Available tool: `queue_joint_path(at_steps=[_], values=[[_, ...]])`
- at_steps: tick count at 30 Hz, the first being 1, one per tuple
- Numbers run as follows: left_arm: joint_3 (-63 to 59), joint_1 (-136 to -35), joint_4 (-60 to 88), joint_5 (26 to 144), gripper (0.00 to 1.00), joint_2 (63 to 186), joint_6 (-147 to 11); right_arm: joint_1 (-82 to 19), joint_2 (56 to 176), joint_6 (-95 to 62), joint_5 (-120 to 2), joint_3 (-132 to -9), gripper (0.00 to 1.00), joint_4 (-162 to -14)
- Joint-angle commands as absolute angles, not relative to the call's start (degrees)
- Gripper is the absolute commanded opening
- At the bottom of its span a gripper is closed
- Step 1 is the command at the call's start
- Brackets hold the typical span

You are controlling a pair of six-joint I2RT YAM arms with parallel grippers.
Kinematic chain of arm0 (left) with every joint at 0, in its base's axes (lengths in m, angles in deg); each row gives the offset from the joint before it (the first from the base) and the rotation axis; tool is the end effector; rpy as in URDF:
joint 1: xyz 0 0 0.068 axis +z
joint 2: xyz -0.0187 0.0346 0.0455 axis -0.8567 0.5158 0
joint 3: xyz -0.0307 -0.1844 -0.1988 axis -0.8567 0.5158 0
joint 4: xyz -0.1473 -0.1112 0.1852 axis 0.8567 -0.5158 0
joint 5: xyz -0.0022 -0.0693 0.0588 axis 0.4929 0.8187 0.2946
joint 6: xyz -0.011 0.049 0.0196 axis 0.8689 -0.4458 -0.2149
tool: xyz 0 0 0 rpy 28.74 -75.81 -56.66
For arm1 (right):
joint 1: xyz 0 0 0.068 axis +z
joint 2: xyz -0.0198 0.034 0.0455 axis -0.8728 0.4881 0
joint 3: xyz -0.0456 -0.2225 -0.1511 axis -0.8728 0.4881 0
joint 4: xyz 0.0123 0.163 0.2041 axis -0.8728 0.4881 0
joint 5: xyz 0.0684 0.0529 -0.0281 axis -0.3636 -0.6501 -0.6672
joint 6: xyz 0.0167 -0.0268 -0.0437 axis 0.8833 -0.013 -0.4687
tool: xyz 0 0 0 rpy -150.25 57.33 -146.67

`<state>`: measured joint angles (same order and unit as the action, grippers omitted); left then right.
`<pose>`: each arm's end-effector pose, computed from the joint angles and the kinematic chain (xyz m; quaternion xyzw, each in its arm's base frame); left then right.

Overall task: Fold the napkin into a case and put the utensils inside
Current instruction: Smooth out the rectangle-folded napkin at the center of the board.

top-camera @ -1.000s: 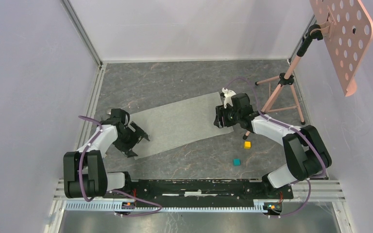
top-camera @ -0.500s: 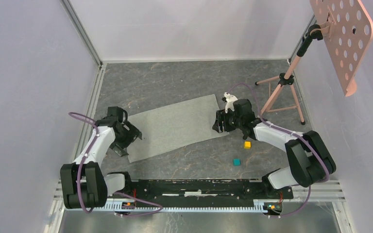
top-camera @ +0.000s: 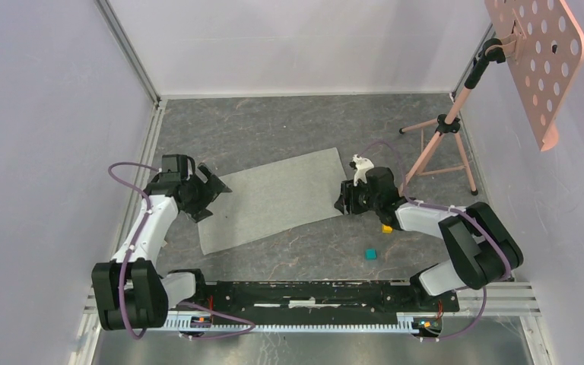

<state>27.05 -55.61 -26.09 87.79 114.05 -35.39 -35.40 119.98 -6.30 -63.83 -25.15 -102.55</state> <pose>0.2133 0.0058 0.2222 -0.3638 0.8907 -0.1744 0.2096 0.2414 0.1233 0.1411 -0.1126 0.8964 0.2451 0.3518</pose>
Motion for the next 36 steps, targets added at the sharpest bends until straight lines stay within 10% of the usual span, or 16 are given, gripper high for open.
queue_joint_path(at_steps=[1,36], values=[[22.6,-55.7,-19.2,93.0,1.00,117.1,-36.6,-35.3,117.4,-6.8,-59.6,-21.7,0.57,-99.2],[9.0,-49.1,-10.5,90.7,1.00,148.1,-38.9,-39.9,154.2,-1.1,-71.9,-64.1,0.57,-103.8]])
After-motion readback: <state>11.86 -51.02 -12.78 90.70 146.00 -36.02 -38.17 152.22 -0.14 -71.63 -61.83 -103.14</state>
